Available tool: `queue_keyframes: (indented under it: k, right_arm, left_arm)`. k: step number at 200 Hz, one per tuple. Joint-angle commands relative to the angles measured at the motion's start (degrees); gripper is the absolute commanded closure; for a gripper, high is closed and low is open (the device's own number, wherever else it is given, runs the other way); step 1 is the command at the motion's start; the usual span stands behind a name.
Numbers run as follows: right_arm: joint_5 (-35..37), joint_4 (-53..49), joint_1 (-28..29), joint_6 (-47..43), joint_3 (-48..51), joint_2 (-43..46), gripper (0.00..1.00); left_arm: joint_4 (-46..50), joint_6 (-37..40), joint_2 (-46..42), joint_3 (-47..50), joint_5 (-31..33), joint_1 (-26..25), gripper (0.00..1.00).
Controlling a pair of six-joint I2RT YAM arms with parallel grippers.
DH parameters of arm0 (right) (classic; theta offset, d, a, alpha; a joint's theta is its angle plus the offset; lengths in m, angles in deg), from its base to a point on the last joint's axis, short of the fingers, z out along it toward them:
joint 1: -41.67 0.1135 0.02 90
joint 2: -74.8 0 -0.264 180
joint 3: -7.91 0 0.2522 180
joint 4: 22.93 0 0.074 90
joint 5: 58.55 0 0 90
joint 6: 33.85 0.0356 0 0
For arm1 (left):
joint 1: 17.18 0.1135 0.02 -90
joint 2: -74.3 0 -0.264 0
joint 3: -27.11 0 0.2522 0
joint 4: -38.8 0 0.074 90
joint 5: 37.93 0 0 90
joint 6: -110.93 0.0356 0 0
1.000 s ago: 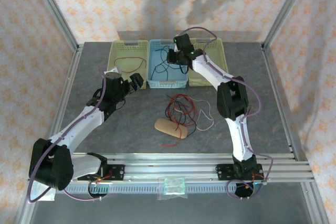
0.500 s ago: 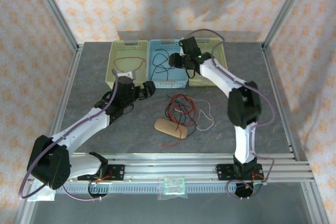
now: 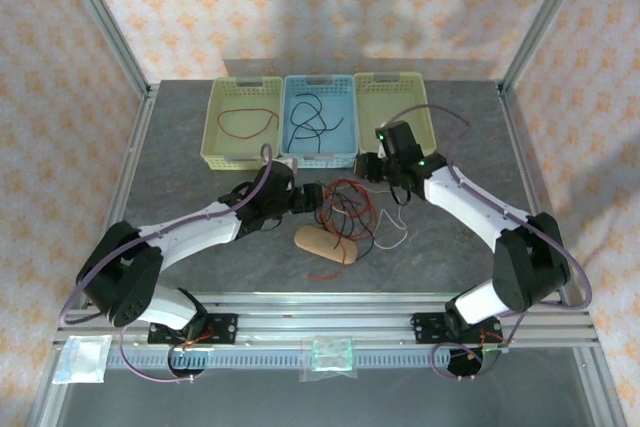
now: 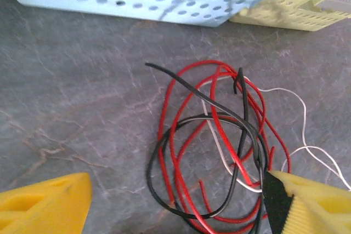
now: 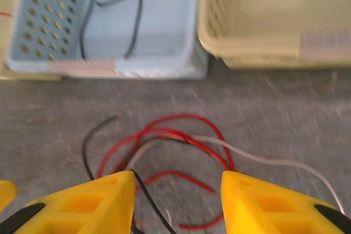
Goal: Untangle the cables
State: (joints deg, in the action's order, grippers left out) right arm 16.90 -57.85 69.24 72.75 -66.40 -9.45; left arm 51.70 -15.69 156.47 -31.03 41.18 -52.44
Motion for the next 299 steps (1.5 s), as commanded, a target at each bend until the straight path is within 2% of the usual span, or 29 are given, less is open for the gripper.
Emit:
queue_keyframes:
  k: [1, 21, 50, 77, 107, 138, 211, 299]
  right_arm:
    - [1.5, -2.4, 0.8, 5.2, 0.6, 2.5, 0.54]
    - [4.8, -3.3, 3.2, 13.2, 0.5, 2.6, 0.55]
    - [6.4, 0.5, 6.8, 23.6, 1.1, 0.8, 0.58]
    - [7.7, 2.2, 9.6, 29.3, -0.6, -3.5, 0.59]
    - [9.1, 5.1, 10.4, 33.0, -1.5, -6.7, 0.55]
    - [9.6, 5.6, 10.4, 32.8, -3.9, -10.6, 0.54]
    - [9.6, 3.8, 10.4, 31.5, -11.3, -18.2, 0.55]
    - [11.7, -1.1, 10.4, 30.2, -12.6, -20.3, 0.53]
  left_arm:
    - [-7.8, -4.3, 0.4, 0.2, -2.6, 0.0, 0.2]
    - [-13.9, -6.1, 0.7, 2.2, -5.0, 0.0, 0.2]
    - [-21.7, -10.4, 1.1, 5.9, -7.1, 0.3, 0.2]
    - [-26.7, -13.7, 1.3, 8.3, -7.8, 0.4, 0.2]
    - [-30.2, -16.0, 0.8, 11.0, -7.8, 1.5, 0.2]
    - [-33.4, -17.8, -0.4, 14.2, -8.9, 3.4, 0.2]
    - [-32.2, -17.0, -2.9, 16.4, -8.9, 5.1, 0.2]
    - [-32.6, -17.1, -2.7, 17.0, -8.8, 5.5, 0.2]
